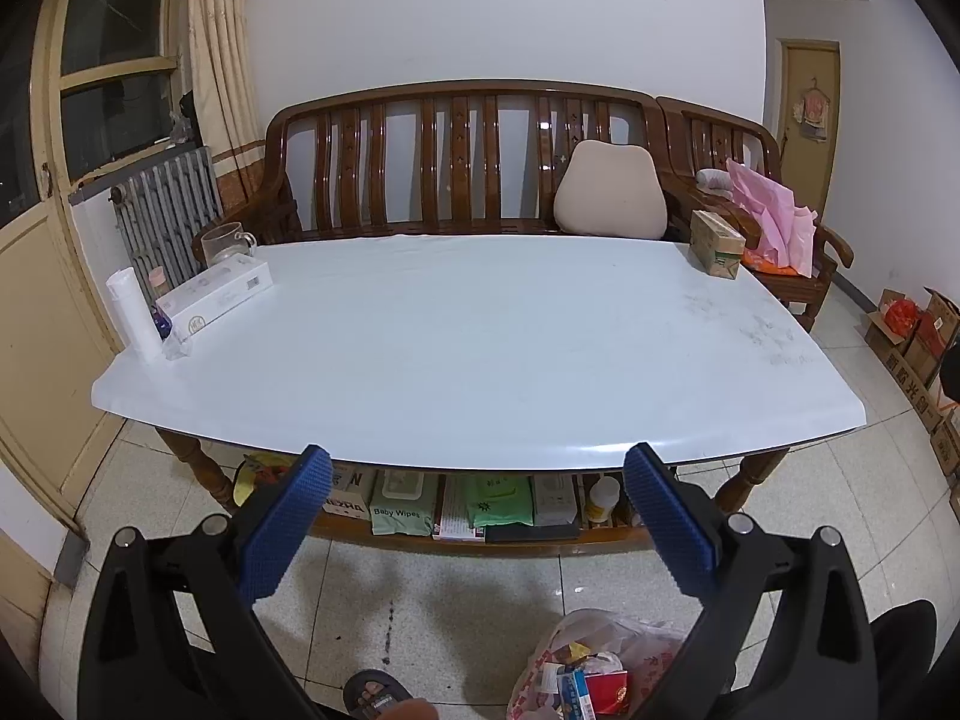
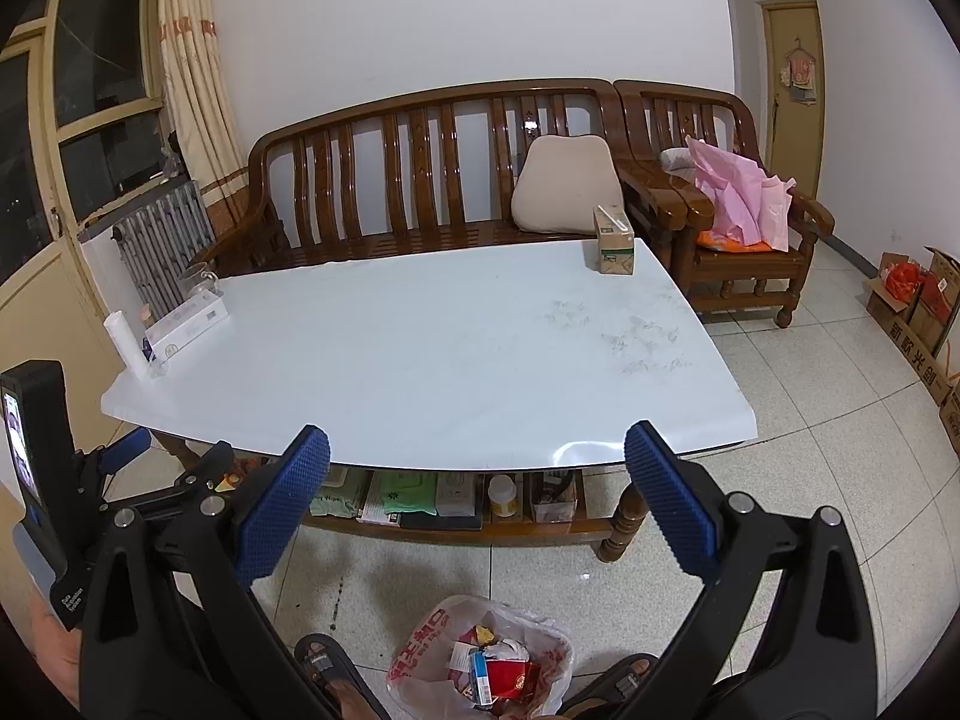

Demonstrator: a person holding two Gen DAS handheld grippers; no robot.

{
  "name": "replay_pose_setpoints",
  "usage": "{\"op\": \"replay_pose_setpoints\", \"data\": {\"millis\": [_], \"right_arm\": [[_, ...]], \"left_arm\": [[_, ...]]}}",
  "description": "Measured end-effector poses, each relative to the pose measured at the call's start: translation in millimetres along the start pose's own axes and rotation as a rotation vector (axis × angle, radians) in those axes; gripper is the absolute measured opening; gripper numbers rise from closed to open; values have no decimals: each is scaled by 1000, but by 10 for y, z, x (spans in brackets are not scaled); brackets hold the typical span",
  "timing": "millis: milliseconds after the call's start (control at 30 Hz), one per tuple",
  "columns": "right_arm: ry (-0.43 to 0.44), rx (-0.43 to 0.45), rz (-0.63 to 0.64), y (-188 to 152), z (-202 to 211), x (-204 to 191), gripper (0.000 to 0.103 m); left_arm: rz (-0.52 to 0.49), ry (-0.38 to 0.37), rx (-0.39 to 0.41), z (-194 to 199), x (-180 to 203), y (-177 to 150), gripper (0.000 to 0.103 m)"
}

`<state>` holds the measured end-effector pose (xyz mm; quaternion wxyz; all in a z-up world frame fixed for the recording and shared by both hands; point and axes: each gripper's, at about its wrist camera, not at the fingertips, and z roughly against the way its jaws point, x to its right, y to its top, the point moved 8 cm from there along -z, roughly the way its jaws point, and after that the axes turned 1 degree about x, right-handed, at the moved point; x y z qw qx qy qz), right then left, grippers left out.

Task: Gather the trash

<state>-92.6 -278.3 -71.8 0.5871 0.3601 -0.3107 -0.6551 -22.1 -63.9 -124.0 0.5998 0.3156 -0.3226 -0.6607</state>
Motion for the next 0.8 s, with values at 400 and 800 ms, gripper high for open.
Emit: {"op": "replay_pose_setpoints", "data": {"millis": [400, 800], "right_arm": [[-6, -1, -6, -42, -23, 6, 96], [-8, -2, -6, -72, -56, -11, 96]], "left_arm": [[6, -2, 5, 15, -6, 19, 95], [26, 12, 5, 23, -56, 30, 95]]}}
